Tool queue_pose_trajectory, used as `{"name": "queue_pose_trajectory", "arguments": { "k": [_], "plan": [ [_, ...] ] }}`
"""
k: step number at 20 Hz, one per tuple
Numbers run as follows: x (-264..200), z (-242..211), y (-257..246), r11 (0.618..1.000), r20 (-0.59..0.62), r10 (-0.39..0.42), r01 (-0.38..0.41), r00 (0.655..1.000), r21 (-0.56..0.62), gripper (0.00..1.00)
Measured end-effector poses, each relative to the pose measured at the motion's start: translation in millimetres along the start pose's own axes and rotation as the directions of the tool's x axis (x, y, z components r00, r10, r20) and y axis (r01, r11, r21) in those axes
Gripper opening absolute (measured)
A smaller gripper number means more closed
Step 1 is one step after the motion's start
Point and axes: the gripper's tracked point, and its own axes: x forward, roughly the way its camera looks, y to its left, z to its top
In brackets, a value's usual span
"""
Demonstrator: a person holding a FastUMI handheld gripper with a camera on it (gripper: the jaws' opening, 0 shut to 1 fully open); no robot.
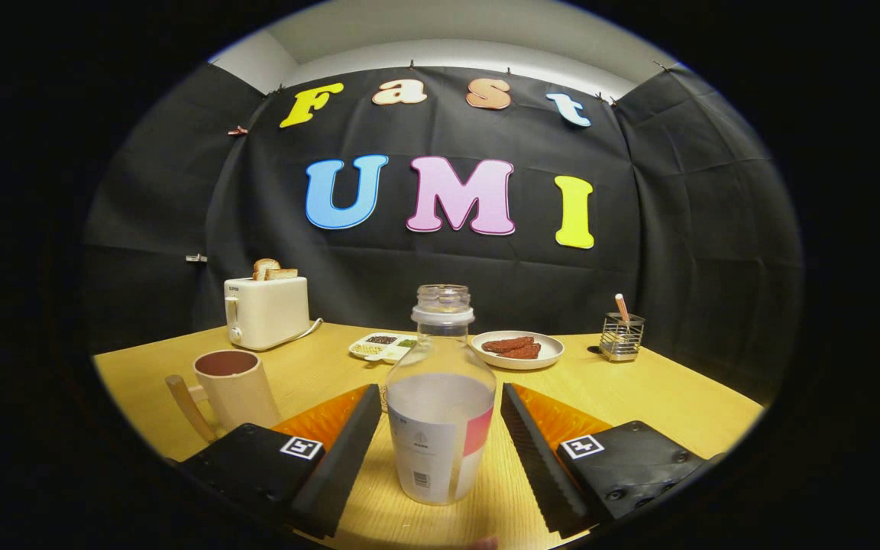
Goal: Take the bottle from table, then pour the juice into the cup, finally place the bottle on the coaster
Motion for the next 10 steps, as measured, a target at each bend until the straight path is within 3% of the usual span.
{"name": "queue_pose_trajectory", "arguments": {
  "k": [1, 2, 4, 10],
  "plan": [
    [4.6, -1.7, 2.0, 1.0, -0.002, 0.001, -0.001, 1.0, 0.002, 0.94],
    [8.1, -2.3, 1.6, 1.0, -0.01, 0.003, -0.003, 1.0, 0.005, 0.77],
    [11.9, 2.4, -1.3, 1.0, -0.033, -0.012, 0.012, 0.999, 0.002, 0.76],
    [17.5, 63.1, -1.4, 0.983, -0.001, -0.033, 0.033, 0.999, -0.18, 0.73]
  ]
}}
